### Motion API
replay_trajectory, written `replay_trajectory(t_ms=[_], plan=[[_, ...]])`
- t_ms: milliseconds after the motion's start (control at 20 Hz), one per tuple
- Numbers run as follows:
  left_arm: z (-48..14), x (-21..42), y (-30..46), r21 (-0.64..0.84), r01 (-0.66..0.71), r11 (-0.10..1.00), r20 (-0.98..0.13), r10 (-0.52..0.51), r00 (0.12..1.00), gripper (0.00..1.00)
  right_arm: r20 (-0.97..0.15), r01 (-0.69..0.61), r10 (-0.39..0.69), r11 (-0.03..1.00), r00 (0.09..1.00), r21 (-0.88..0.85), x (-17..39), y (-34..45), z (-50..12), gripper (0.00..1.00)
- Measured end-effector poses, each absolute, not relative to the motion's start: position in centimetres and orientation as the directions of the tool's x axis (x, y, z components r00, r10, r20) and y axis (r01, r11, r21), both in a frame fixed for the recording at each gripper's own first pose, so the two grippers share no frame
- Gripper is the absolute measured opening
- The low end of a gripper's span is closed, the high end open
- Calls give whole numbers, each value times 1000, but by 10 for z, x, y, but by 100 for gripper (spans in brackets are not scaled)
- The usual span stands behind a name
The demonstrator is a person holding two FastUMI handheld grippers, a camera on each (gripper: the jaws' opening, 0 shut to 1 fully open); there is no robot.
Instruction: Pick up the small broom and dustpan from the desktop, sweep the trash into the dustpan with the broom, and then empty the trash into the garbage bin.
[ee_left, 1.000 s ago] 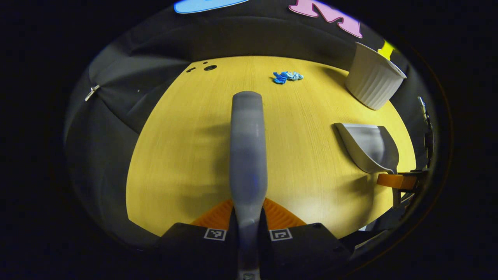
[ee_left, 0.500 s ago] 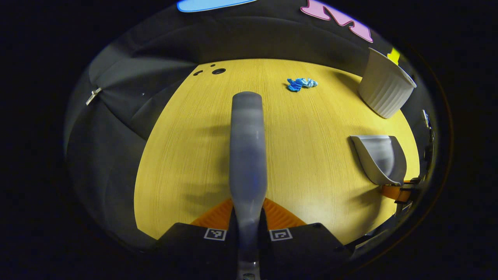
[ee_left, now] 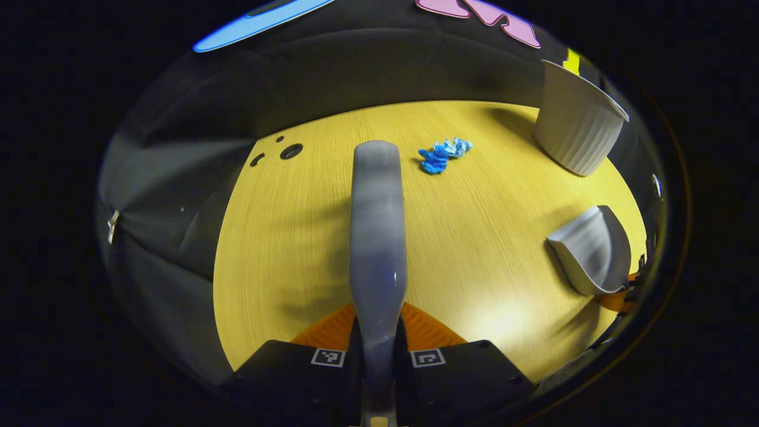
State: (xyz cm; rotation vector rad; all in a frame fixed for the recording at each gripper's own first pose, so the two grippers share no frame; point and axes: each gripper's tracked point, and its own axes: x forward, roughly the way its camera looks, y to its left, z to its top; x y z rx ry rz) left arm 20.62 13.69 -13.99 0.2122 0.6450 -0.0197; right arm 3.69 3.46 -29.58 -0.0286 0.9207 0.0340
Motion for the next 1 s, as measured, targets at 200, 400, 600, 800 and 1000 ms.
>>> replay_trajectory(t_ms=[200, 400, 600, 800, 1000], plan=[[-126, 268, 145, 270, 153, 951, -608, 45, 793, 26, -810, -62, 31, 998, 586, -7, 34, 34, -296, 36], [-109, 318, 130, 406, 268, 874, -597, 32, 801, 26, -817, -74, 32, 997, 576, -14, 32, 33, -296, 36], [-106, 360, 120, 559, 358, 749, -607, 75, 791, 26, -822, -75, 39, 997, 568, -5, 31, 34, -297, 36], [-104, 388, 112, 617, 392, 682, -608, 97, 788, 26, -824, -87, 46, 996, 564, -3, 30, 33, -296, 36], [-102, 399, 87, 625, 471, 622, -627, 42, 778, 26, -828, -107, 56, 994, 559, -5, 29, 31, -297, 36]])
